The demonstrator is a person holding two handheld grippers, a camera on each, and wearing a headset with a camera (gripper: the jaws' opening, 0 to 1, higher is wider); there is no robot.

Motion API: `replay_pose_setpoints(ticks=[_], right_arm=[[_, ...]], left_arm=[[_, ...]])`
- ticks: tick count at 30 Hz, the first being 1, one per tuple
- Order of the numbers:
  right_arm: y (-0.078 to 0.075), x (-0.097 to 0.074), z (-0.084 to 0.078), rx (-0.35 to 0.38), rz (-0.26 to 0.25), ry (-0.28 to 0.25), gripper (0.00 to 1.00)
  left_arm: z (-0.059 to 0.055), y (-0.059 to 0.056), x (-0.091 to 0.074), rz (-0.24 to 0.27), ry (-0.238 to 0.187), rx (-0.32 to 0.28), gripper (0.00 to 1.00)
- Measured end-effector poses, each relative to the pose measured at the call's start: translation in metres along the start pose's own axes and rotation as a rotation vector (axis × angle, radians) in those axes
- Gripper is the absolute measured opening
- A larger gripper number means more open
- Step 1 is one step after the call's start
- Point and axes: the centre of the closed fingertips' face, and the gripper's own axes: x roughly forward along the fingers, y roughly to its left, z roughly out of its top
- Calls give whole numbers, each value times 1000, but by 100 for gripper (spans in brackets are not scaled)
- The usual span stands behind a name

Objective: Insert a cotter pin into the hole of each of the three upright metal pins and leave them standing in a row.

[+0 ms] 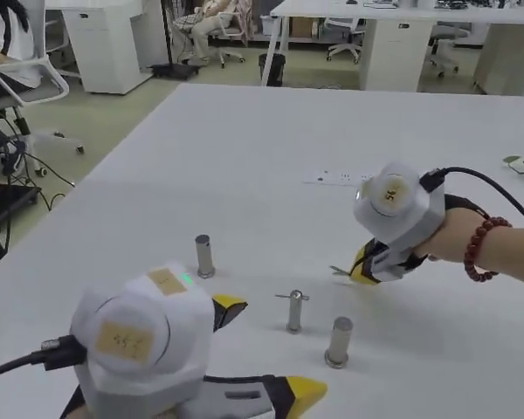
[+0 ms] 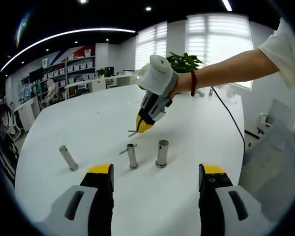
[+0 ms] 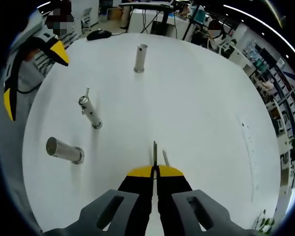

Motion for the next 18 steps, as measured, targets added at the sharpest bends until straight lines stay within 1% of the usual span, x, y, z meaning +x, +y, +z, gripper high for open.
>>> replay_pose_setpoints(ticks=[3, 7, 11, 13, 16, 18], right_arm=[[0, -6, 5, -23, -21, -24, 2], [5, -14, 10, -51, -41, -56, 2], [11, -26, 21, -65, -59, -115, 2], [14, -33, 28, -86, -74, -141, 2], [18, -40, 35, -119, -91, -164, 2], [24, -47, 41, -140, -101, -185, 2]], left_arm=[[3, 1, 0, -5, 3, 1, 66], [9, 4, 0, -4, 0, -2, 63], [16, 7, 2, -10, -14, -26, 60], [19, 9, 3, -11, -14, -29, 59], [22, 10, 5, -12, -9, -30, 56], [26, 12, 7, -13, -7, -39, 53]])
